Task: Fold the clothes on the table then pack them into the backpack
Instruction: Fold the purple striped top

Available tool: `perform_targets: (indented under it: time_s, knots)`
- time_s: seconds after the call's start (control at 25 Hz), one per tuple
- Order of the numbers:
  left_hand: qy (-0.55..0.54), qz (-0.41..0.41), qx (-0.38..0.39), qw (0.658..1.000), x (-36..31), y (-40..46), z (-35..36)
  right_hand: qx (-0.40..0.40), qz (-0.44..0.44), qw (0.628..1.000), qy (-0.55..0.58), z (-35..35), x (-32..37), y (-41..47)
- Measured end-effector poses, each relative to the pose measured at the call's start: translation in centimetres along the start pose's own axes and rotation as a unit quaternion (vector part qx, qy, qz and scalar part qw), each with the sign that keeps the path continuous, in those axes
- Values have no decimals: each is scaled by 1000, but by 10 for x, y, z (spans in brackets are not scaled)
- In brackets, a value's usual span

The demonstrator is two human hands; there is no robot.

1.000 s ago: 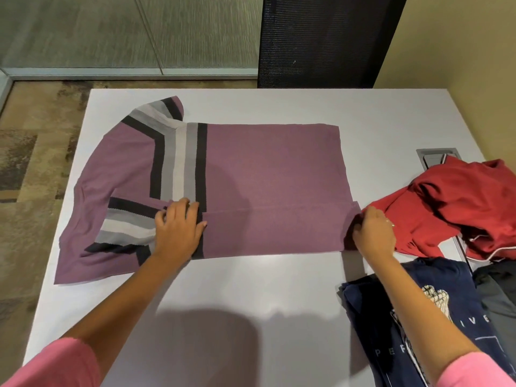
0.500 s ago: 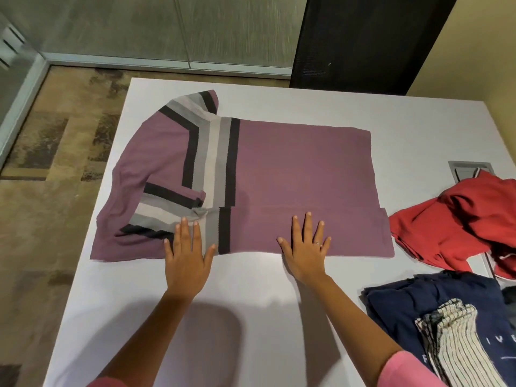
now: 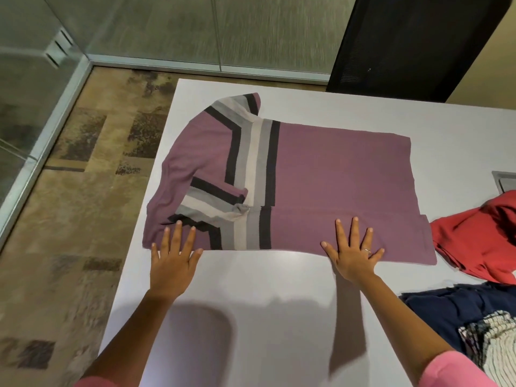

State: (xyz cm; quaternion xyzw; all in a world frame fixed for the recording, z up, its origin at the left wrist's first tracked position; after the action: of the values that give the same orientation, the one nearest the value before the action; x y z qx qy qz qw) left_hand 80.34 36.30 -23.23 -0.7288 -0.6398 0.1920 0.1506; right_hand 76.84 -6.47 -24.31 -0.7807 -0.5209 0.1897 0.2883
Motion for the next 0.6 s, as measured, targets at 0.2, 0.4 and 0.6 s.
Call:
perform_targets:
  time_s: [0.2, 0.4, 0.6]
  knots:
    - [-4, 30, 23, 999, 1, -18, 7, 29, 44, 999, 4, 13, -25, -11]
    - [-24, 51, 25, 998, 2, -45, 23, 43, 97, 994, 1, 27, -41, -40]
    - [-180, 50, -34, 982, 19, -48, -8, 30, 93, 989, 113, -4, -4, -45]
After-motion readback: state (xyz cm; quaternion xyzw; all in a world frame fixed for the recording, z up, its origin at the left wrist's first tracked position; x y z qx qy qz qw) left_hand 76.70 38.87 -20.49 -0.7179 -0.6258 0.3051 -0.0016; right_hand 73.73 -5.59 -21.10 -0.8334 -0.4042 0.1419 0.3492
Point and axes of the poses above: each hand's wrist, its own y-axis towards the middle knuckle, its own z-axis out of the palm, x = y × z, the point moved 8 cm from there along y, towards the middle knuckle, and after that the axes turned 15 degrees about x, right-handed, at the moved point
